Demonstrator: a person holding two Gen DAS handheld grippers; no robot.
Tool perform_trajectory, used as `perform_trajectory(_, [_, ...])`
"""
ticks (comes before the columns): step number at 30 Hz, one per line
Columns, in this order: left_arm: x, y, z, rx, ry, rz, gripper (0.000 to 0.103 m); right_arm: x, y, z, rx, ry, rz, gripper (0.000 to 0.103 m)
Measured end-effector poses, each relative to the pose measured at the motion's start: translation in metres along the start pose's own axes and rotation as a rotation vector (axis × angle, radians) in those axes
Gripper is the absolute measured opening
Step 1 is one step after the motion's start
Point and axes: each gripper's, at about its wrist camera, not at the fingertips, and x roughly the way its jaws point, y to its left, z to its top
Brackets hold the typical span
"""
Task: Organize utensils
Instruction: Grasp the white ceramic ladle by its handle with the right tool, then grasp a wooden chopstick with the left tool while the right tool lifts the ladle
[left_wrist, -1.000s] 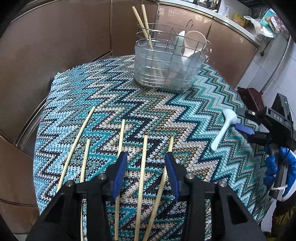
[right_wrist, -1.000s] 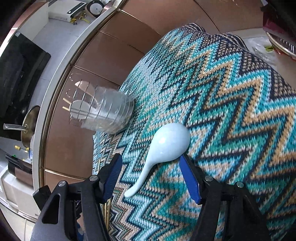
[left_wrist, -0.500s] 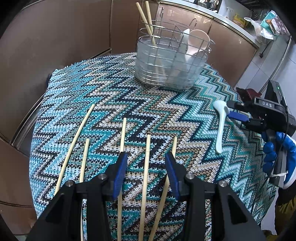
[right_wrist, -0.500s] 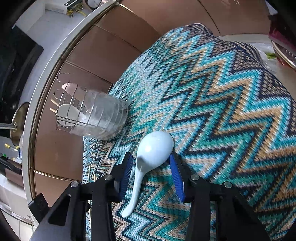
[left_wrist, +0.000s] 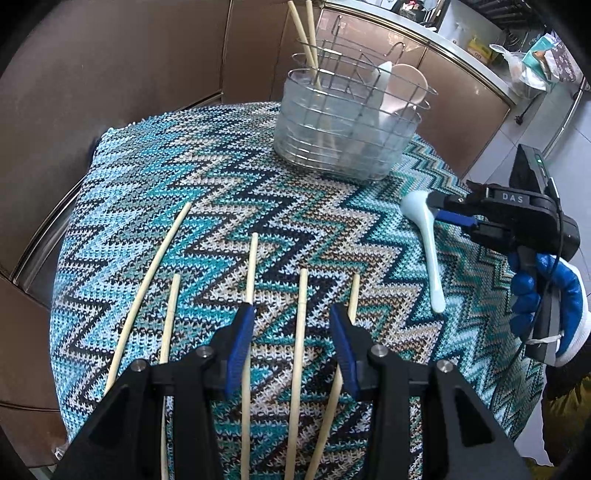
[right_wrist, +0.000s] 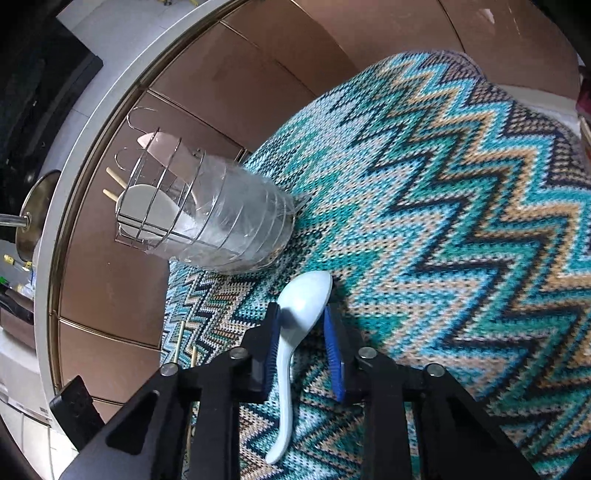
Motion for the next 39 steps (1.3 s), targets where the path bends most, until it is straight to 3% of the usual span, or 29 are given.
perform_trajectory(4, [0.0,0.001,0.001,0.002,0.003,0.004,0.04,0.007,0.001,0.0,-0.001,0.015,0.06,0.02])
perform_trajectory(14, [0.003,-0.004,0.008,0.013,0.018,-0.012,0.04,0.021,0.009,0.008,-0.03,0.046,0.061,0.02])
perform_trajectory(25, [0.028,-0.01,0.026,0.06,0.123,0.003,0.04,0.023,0.01,0.012,-0.074,0.071,0.086,0.014])
perform_trajectory(27, [0.036,-0.011,0.027,0.074,0.159,0.003,0.031,0.024,0.01,0.012,-0.078,0.073,0.092,0.014])
perform_trajectory(37, [0.057,-0.015,0.033,0.124,0.245,0.006,0.018,0.026,0.014,0.018,-0.094,0.103,0.102,0.01])
perform_trajectory(39, [0.061,-0.015,0.036,0.121,0.253,0.009,0.012,0.025,0.015,0.019,-0.101,0.108,0.101,0.009])
